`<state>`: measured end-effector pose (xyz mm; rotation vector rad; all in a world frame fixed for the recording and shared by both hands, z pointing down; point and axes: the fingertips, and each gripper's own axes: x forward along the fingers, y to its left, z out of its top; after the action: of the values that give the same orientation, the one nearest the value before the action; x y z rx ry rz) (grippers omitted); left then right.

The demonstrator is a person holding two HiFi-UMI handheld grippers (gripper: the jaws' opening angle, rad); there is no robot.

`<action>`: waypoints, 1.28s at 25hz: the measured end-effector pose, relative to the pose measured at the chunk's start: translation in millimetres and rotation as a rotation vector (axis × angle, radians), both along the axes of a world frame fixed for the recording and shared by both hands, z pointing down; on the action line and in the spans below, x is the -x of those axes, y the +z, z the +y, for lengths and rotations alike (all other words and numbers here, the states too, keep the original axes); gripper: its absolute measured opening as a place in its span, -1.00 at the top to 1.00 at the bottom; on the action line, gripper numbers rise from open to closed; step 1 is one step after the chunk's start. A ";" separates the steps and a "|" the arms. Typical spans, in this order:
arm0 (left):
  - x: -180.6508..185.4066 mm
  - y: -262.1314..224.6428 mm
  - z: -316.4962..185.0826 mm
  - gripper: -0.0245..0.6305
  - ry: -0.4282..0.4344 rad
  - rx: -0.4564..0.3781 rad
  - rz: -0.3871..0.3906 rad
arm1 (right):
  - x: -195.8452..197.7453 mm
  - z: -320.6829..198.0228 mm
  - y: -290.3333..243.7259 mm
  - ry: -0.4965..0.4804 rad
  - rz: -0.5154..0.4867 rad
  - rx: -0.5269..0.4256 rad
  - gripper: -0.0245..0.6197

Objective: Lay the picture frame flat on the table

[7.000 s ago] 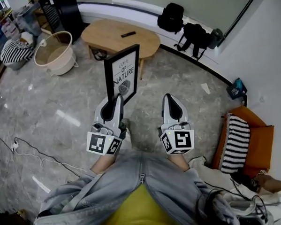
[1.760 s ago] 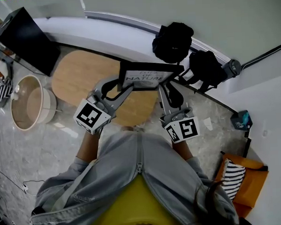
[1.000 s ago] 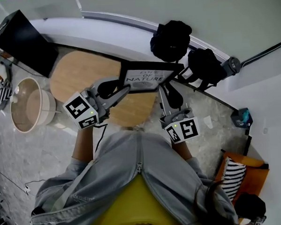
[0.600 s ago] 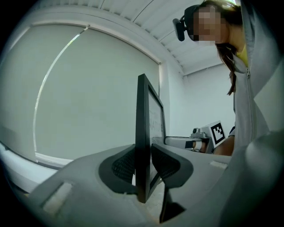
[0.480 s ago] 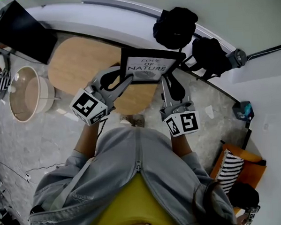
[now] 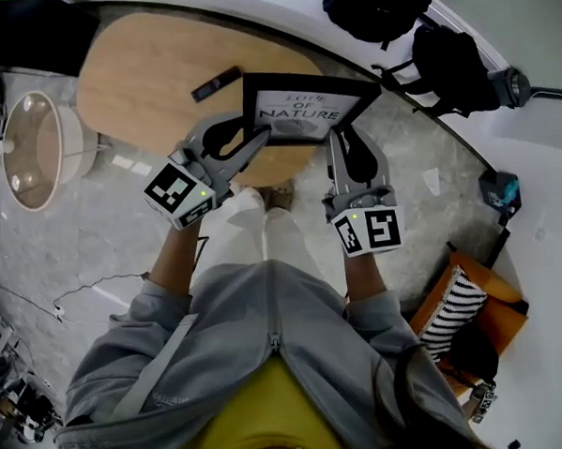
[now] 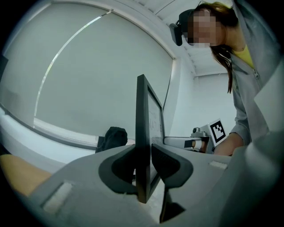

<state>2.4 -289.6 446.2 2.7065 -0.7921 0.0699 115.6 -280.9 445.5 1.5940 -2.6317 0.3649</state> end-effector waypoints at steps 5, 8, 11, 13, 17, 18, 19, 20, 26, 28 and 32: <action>3.6 67.0 -5.8 0.61 0.010 0.062 0.002 | 3.7 -7.9 64.4 -0.005 0.005 0.057 0.70; 6.6 109.9 -9.9 0.61 0.013 0.102 -0.002 | 6.6 -13.3 106.0 -0.015 0.007 0.092 0.70; 15.1 149.0 -15.3 0.61 0.008 0.121 0.005 | 15.7 -20.4 145.4 -0.034 0.015 0.118 0.70; 21.3 174.8 -18.4 0.61 -0.001 0.146 0.006 | 21.7 -25.4 169.8 -0.052 0.022 0.134 0.70; 31.3 216.8 -22.5 0.62 -0.020 0.193 0.024 | 32.1 -32.1 211.3 -0.074 0.035 0.169 0.70; 33.7 225.9 -23.5 0.62 -0.020 0.200 0.025 | 34.5 -33.3 220.7 -0.074 0.034 0.179 0.70; 35.4 234.9 -23.5 0.62 -0.017 0.209 0.024 | 36.3 -32.9 230.3 -0.072 0.033 0.192 0.70; 36.3 244.5 -22.3 0.62 -0.013 0.221 0.024 | 37.3 -30.9 240.6 -0.068 0.032 0.208 0.70; 27.5 319.4 -16.5 0.62 0.022 0.324 0.028 | 28.3 -20.9 317.2 -0.018 0.051 0.352 0.70; 23.7 337.9 -12.8 0.61 0.025 0.374 0.042 | 24.8 -16.4 334.4 -0.007 0.061 0.395 0.70; 18.4 369.5 -4.6 0.61 0.030 0.451 0.044 | 19.9 -7.8 365.0 0.006 0.074 0.476 0.70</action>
<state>-16.1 -294.1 815.6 2.2846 -0.6324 0.1734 95.7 -288.7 810.5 1.4212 -2.2540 0.8386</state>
